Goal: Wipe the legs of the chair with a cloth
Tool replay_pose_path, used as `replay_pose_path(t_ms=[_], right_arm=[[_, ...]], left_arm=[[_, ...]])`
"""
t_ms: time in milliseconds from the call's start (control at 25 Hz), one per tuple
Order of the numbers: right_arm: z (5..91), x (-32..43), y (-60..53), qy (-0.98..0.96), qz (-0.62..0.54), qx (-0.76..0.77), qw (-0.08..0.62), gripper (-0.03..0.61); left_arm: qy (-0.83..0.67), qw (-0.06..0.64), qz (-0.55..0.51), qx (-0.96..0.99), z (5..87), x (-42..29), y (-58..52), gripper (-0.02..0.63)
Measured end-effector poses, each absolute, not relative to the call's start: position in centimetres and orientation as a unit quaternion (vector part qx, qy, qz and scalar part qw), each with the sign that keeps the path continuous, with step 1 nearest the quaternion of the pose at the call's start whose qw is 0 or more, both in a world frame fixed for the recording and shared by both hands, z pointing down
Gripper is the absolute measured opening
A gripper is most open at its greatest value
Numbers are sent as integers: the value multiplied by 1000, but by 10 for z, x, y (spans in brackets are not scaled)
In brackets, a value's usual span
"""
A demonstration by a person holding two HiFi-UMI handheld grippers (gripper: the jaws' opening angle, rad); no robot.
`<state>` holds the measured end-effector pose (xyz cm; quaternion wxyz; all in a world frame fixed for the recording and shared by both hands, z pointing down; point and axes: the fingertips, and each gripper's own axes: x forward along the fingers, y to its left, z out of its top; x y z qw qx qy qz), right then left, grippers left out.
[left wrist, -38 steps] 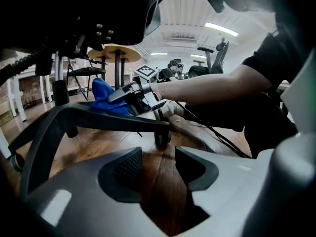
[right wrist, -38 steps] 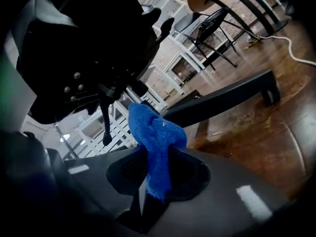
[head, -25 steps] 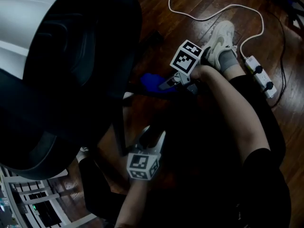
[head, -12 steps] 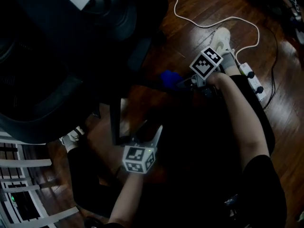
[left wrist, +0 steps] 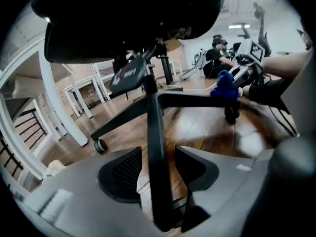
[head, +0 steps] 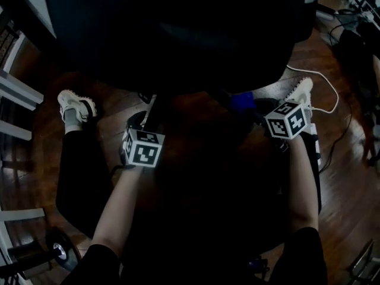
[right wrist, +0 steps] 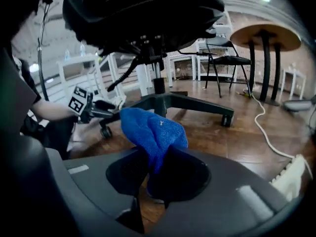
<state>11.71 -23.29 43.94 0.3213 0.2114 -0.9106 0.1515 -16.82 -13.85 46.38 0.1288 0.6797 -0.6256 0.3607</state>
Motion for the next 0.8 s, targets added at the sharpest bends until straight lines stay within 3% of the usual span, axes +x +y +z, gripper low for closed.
replay_pose_path(t_ms=[160, 240, 360, 600, 800], right_arm=[[465, 115, -235, -892, 138, 233, 362, 112], [471, 118, -238, -890, 153, 239, 358, 114], [470, 118, -245, -892, 200, 244, 322, 121], [470, 113, -242, -859, 436, 188, 193, 104], [474, 118, -242, -846, 468, 199, 159, 101]], left_arm=[[-593, 154, 405, 679, 495, -183, -138, 230], [-579, 163, 403, 689, 501, -178, -139, 200], [-574, 187, 381, 700, 504, -175, -142, 158], [-538, 198, 359, 736, 505, -172, -148, 147], [-518, 181, 379, 745, 508, -177, -158, 150]])
